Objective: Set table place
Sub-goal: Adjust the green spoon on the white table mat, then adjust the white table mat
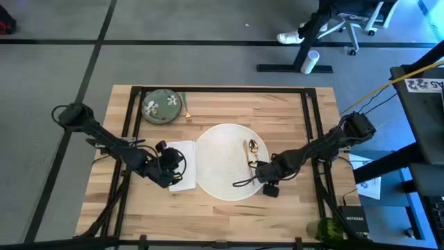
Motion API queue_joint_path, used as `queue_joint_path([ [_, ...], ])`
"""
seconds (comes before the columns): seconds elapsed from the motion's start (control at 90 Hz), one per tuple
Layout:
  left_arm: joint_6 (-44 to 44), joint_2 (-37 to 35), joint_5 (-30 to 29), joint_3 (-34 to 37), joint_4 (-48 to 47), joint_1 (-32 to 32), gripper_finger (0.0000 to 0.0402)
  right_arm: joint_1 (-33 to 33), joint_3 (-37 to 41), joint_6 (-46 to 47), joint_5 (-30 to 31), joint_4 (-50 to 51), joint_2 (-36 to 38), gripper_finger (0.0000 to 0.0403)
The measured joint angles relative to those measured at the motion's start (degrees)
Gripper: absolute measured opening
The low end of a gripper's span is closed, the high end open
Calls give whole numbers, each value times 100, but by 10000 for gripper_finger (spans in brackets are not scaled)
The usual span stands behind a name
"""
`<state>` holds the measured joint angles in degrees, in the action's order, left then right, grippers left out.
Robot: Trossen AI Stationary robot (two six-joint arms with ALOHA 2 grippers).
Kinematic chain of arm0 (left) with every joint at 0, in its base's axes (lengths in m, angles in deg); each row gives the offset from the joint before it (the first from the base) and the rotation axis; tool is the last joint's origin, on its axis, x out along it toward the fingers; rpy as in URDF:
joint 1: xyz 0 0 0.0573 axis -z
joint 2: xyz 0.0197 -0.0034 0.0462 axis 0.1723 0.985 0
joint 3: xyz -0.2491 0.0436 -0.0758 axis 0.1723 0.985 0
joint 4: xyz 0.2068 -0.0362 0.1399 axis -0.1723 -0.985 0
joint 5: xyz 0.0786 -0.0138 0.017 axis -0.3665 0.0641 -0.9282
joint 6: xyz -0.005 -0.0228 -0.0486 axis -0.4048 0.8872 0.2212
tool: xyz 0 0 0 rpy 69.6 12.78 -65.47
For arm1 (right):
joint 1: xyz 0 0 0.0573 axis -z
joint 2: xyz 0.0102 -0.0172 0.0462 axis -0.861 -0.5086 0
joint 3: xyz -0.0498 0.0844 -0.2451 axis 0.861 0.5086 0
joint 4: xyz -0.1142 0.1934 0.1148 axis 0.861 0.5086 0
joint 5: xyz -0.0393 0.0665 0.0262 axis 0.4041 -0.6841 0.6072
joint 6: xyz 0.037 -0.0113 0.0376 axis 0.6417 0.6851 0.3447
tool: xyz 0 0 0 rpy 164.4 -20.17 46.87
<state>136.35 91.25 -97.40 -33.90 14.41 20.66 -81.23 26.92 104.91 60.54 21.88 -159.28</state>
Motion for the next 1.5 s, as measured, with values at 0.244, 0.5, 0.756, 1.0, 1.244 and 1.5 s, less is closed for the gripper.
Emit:
queue_joint_path([
  [0.244, 24, 0, -1, 0, 2, 0, 0, 0, 2, 19, 3, -83, -7, 0],
  [0.5, 23, 0, -1, 0, -20, 0, 0, 2, -152, 48, 76, -470, -31, 0],
  [0.756, -27, 0, -1, 0, -27, 0, 0, 2, -203, 60, 208, -635, -26, 0],
  [1.0, 5, 0, 15, 0, -25, 7, 0, 2, -201, -37, 418, -674, -26, 0],
  [1.244, 18, 0, 269, 0, -9, 7, 0, 21, -201, -287, 1092, -41, -20, 0],
  [1.5, 18, 0, 312, 0, 7, 7, 0, 370, -201, -590, 1554, -81, -15, 0],
])
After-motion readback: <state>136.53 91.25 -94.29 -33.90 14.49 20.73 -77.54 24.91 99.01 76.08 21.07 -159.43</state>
